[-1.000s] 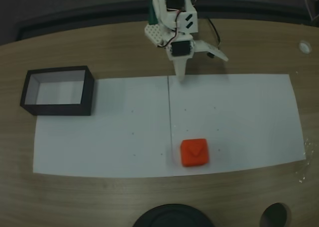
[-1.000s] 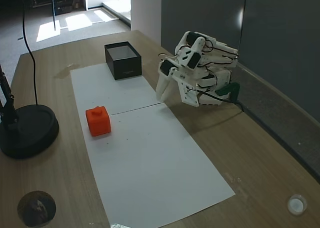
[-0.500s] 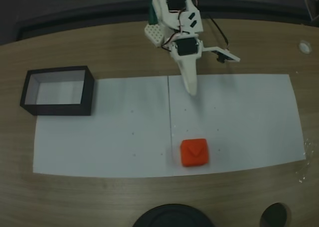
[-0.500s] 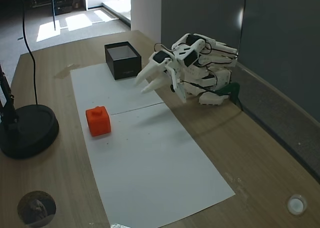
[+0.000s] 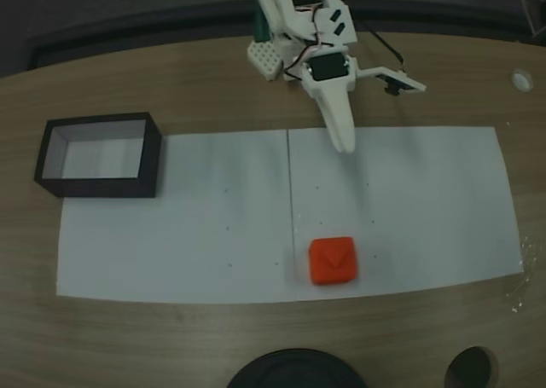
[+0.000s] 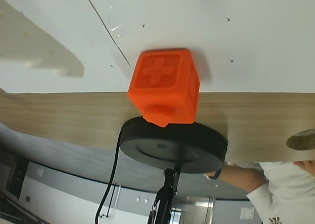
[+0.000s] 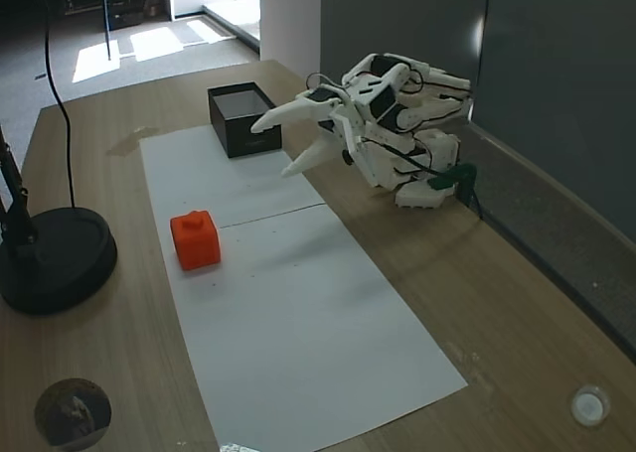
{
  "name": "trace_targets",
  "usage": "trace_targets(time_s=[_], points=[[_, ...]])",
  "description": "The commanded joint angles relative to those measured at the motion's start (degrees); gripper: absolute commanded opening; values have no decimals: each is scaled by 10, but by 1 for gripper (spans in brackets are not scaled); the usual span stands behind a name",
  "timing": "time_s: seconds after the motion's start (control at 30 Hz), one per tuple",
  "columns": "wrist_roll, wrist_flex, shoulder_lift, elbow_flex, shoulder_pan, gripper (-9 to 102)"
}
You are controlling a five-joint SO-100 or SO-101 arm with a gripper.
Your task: Grab a orange square and put it in the box.
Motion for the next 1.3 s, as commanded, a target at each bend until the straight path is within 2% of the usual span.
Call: trace_targets(time_s=[0.0, 0.17, 0.53, 0.77, 1.03, 1.27], points=[[6, -13, -91, -98, -2, 38], [7, -11, -296, -207, -7, 44], [5, -6, -676, -440, 6, 45], [3, -1, -817, -548, 44, 45], [3, 100, -935, -693, 47, 45], [3, 132, -987, -740, 47, 45]])
